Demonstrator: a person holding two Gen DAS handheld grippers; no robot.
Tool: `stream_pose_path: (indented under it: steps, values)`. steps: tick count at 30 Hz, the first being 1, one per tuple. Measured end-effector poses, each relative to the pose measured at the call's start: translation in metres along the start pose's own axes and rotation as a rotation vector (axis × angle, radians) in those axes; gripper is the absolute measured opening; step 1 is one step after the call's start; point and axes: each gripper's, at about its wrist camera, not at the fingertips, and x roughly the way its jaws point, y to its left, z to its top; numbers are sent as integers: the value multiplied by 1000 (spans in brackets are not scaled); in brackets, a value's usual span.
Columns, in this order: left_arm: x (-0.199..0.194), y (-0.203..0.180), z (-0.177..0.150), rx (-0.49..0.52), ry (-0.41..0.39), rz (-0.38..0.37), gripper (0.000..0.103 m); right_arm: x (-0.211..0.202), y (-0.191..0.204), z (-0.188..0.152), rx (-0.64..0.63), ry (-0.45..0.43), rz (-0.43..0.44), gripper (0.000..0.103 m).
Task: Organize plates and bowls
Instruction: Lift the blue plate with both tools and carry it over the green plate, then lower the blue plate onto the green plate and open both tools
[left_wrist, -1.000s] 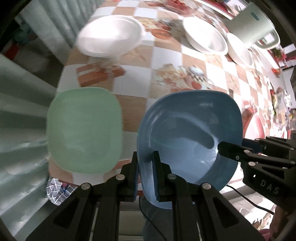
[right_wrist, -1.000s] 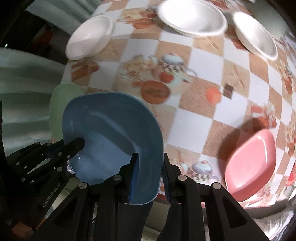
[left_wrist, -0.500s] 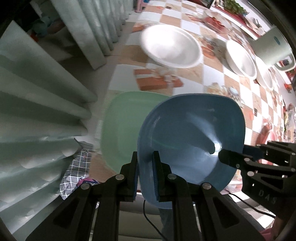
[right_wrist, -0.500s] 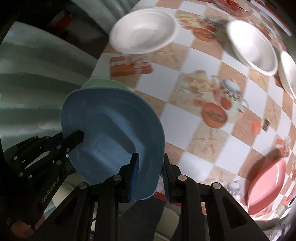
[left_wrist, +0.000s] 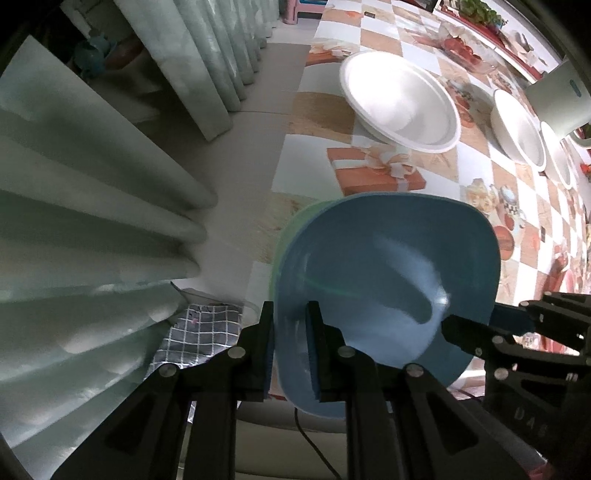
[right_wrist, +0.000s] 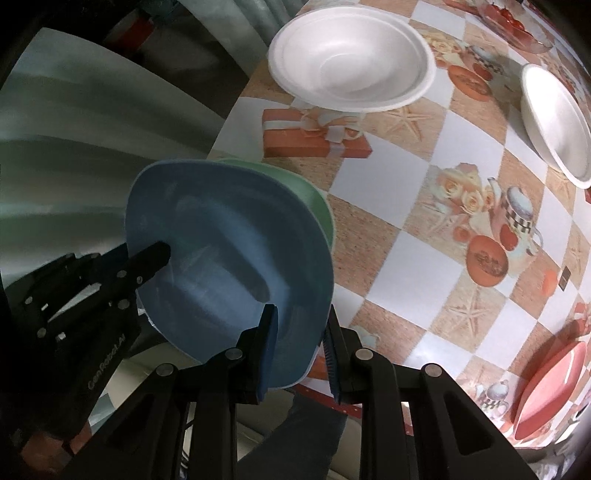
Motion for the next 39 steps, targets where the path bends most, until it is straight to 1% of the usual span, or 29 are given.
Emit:
stream_pose_path:
  steps: [6,10,16,20,26,27,28,30,31,32,33,34,35,38,39]
  values:
    - [9,5,4,24,2,14,18,-1,0,-4,8,0,-3,27]
    - [17,6,4,21,15,13,18,-3,-3,-6,18,4,-13,27]
    - [22,8,10,19,21,16,19,5,-4,-4,27,21,-17,27]
    - [25,5,12,39,21,26,19,9,0,-2,27,34,-18,27]
    - [35,2,7,43,21,4,19,9,-5,1,42,44,-13,27]
    - [35,1,7,40,17,8,22,8,-7,2,43,44,-9,27]
    - [36,1,6,40,15,8,27,7,-8,2,44,43,1,27]
    - [35,-2,5,44,9,13,41,4,-10,5,46,37,11,29]
    - [33,-4,4,52,-1,32,57,2,-11,5,48,35,11,43]
    - [30,-6,3,58,-20,68,64,0,-12,3,54,30,5,52]
    - [28,-6,3,59,-32,79,68,-2,-16,2,64,23,-14,61]
    - [25,-5,2,53,-47,77,76,-5,-21,1,76,17,-5,65]
    - [23,-5,1,46,-55,71,83,-7,-24,0,85,15,5,65]
    - [12,-6,-1,44,-89,52,83,-16,-39,-6,109,3,-1,65]
    - [9,-8,-2,48,-92,49,84,-18,-43,-7,113,1,-3,71]
